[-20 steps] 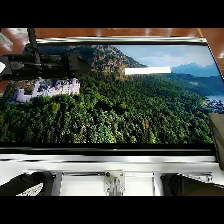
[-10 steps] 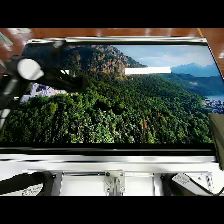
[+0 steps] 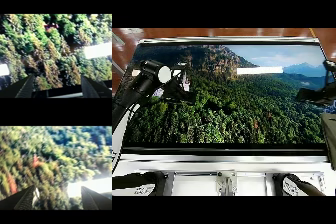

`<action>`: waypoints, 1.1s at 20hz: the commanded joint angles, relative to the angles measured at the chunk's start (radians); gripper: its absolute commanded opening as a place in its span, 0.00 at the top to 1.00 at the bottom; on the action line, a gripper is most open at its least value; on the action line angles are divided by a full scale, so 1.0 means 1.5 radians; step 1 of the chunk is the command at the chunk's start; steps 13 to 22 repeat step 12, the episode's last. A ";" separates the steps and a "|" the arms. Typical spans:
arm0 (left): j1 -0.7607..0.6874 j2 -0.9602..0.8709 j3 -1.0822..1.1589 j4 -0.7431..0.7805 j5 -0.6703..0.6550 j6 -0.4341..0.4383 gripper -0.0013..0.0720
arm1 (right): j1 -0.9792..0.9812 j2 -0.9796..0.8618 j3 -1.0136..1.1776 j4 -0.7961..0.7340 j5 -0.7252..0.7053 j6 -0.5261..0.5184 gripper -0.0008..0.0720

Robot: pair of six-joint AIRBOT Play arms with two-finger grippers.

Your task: Fold the shirts.

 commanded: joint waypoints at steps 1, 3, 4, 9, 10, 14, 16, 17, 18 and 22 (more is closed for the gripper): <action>-0.001 -0.002 0.000 0.018 0.023 0.008 0.03 | 0.056 0.000 0.001 -0.025 0.017 0.015 0.03; -0.001 -0.003 0.000 0.018 0.047 0.008 0.03 | 0.060 0.000 0.001 -0.023 0.017 0.015 0.03; -0.001 -0.003 0.000 0.018 0.052 0.008 0.03 | 0.059 0.000 0.001 -0.023 0.017 0.015 0.03; 0.002 -0.003 0.000 0.020 0.053 0.064 0.03 | 0.059 0.000 0.001 -0.023 0.017 0.015 0.03; 0.005 -0.003 0.000 0.021 0.053 0.070 0.03 | 0.059 0.000 0.001 -0.023 0.017 0.015 0.03; 0.011 -0.003 0.000 0.021 0.057 0.071 0.03 | 0.059 0.000 0.001 -0.023 0.017 0.015 0.03; 0.011 -0.003 0.000 0.021 0.057 0.071 0.03 | 0.059 0.000 0.001 -0.023 0.017 0.015 0.03; 0.011 -0.003 0.000 0.021 0.057 0.071 0.03 | 0.059 0.000 0.001 -0.023 0.017 0.015 0.03; 0.011 -0.003 0.000 0.021 0.057 0.071 0.03 | 0.059 0.000 0.001 -0.023 0.017 0.015 0.03; 0.011 -0.003 0.000 0.021 0.057 0.071 0.03 | 0.059 0.000 0.001 -0.023 0.017 0.015 0.03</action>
